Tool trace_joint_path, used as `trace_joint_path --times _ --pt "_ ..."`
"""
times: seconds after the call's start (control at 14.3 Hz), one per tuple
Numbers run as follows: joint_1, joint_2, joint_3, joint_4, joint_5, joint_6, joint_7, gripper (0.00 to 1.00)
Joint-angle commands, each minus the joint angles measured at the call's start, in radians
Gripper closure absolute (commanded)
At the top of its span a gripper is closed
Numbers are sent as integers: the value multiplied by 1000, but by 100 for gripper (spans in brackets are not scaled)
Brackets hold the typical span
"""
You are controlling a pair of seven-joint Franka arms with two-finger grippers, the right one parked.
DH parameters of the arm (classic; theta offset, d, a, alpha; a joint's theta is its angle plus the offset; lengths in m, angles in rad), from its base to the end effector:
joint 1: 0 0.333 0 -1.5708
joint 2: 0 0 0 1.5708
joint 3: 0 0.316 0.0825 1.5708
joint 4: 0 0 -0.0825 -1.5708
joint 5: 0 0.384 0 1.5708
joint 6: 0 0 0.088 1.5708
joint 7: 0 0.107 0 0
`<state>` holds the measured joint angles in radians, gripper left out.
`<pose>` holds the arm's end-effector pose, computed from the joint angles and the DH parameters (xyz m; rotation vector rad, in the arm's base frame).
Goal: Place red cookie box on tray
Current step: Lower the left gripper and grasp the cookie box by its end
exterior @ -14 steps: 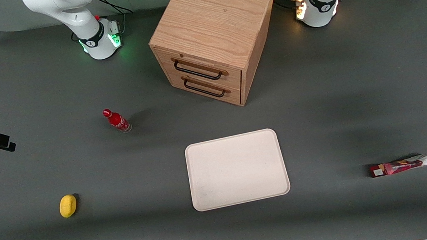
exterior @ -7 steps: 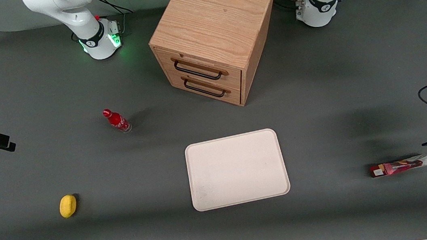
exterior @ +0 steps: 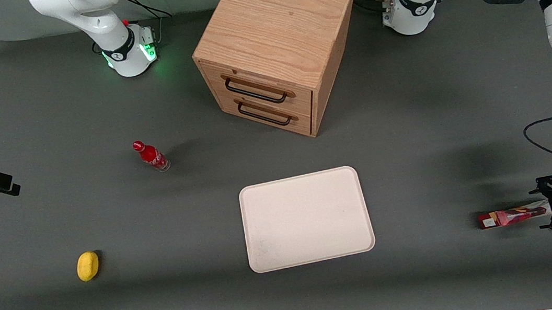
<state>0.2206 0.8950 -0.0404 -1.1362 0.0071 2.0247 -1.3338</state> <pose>0.7519 0.1469 0.2624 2.2577 2.1585 -0.0291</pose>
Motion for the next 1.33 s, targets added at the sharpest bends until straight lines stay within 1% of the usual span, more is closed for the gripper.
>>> trace_joint_path --times 0.0,0.07,0.14,0.21,0.63,0.91,1.05,1.26 --pt "-6 -19 5 -25 -1 20 -25 12" --pt "-6 -19 5 -25 1 20 -25 53" --pt "-6 -19 5 -25 1 20 -25 85" --pt "-6 -19 5 -25 -1 20 -25 100" --pt "-6 -28 4 -13 -1 20 -22 100" --pt "-6 -59 4 45 2 -21 -21 100" --pt "-1 -88 5 102 4 -78 -18 100" --pt "0 -138 0 186 4 -229 -15 100"
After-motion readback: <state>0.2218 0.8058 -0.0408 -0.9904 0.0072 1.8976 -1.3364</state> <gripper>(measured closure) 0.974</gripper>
